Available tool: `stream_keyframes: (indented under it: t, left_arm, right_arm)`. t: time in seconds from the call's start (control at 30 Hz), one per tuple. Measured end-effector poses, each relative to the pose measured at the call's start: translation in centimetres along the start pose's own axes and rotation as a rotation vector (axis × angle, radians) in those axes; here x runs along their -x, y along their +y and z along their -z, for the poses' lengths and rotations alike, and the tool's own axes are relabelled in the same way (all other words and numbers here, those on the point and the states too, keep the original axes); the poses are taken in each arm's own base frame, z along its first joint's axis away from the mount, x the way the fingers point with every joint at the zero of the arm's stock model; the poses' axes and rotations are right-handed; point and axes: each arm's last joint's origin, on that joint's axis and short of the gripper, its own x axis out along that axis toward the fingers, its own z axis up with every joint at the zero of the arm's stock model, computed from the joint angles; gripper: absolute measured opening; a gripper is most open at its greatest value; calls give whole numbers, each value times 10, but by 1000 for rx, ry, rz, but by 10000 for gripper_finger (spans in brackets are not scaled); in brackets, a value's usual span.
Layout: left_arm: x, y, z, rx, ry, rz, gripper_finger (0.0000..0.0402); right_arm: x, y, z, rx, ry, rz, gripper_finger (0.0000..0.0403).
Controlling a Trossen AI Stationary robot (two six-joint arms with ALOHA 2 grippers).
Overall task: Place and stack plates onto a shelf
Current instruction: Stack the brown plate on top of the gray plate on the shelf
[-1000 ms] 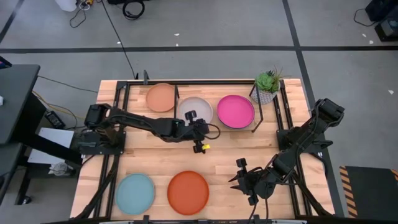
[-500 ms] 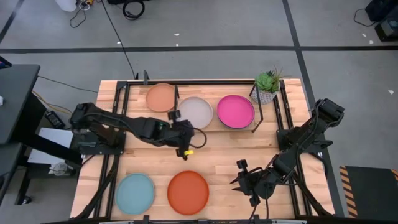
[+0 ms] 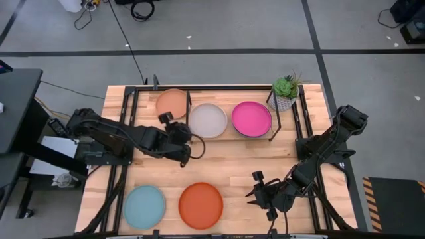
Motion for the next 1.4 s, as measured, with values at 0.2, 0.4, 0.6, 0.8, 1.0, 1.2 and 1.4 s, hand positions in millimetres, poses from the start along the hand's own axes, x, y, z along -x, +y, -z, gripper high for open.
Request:
stream_keyframes:
  t: [0.2,0.4,0.6,0.8,1.0,1.2,1.4]
  left_arm:
    - [-16,21,33,121,8,-11,94]
    - [-36,43,69,276,-12,117,62]
    - [-64,59,97,417,0,129,30]
    - [-101,65,115,479,105,114,12]
    - [-135,73,128,597,193,110,11]
    - [-163,86,133,698,231,59,10]
    - [-189,92,137,766,246,76,10]
  right_arm:
    - [0,0,0,6,0,0,119]
    - [0,0,-1,7,-6,-2,119]
    - [0,0,-2,25,-18,-4,119]
    - [0,0,-2,33,-21,-5,119]
    - [0,0,-2,44,-23,-5,119]
    - [0,0,-2,47,-23,-5,119]
    - [0,0,-2,47,-23,-5,119]
